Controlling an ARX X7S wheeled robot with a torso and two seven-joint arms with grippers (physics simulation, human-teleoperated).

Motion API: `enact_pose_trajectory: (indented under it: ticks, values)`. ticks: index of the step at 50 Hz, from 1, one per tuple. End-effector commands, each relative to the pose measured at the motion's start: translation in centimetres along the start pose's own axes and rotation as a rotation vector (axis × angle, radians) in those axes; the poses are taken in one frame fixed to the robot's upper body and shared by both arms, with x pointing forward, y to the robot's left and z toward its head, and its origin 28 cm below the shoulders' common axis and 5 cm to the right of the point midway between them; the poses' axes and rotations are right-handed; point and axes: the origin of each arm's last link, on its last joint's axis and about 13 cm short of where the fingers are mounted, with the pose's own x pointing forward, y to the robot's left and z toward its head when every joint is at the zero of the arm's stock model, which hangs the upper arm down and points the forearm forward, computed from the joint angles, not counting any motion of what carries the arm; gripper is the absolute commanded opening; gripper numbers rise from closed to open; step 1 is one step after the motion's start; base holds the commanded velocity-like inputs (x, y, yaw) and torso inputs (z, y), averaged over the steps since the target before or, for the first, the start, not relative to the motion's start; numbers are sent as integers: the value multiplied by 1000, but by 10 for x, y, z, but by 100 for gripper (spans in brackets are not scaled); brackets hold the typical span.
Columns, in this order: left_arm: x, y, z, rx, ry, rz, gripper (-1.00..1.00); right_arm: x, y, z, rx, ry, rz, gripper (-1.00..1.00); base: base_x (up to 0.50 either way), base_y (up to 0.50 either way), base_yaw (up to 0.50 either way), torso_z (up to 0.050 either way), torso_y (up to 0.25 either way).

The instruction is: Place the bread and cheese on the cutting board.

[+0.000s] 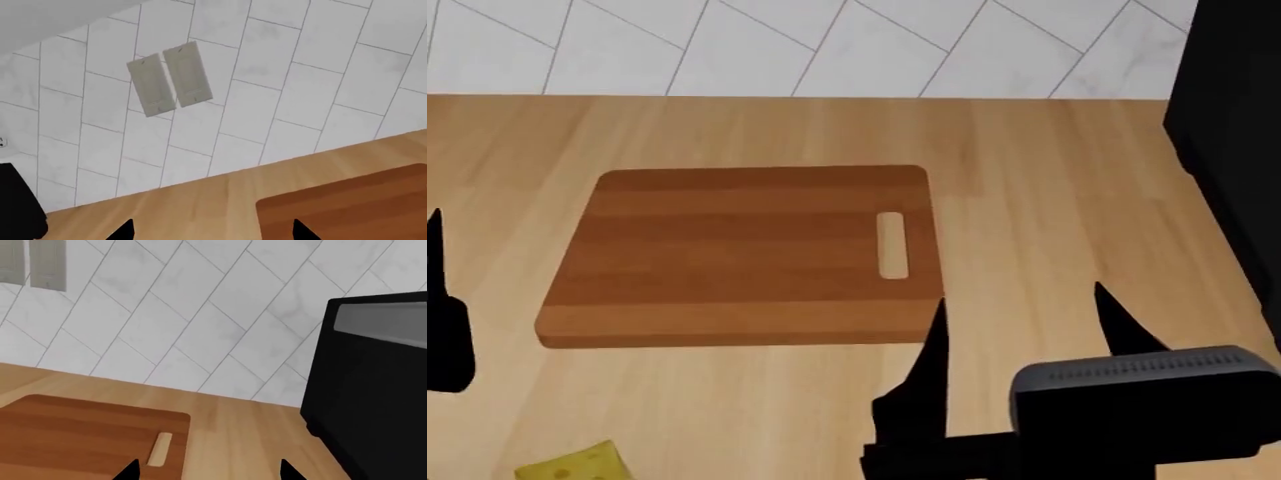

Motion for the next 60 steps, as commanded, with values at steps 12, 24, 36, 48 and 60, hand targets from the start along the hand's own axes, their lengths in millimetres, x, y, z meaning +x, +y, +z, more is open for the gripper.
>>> enact_pose_trajectory:
  ticks: [12, 24, 36, 48, 60]
  values:
    - [-26, 23, -60, -148, 529, -79, 100, 2, 3, 6, 60, -25, 20, 100, 0, 0, 0, 0, 0]
    - [-55, 13, -87, -183, 704, -86, 100, 1, 7, 5, 65, -32, 34, 100, -1, 0, 0, 0, 0]
    - [-87, 14, -97, -209, 755, -78, 100, 2, 14, 2, 72, -25, 67, 100, -4, 0, 4, -4, 0]
    - [-124, 14, -111, -262, 894, -92, 100, 3, 16, -2, 73, -12, 83, 100, -2, 2, 4, -11, 0]
    - [-180, 27, -107, -314, 980, -127, 100, 2, 15, -2, 75, -10, 82, 100, 3, 4, 4, -13, 0]
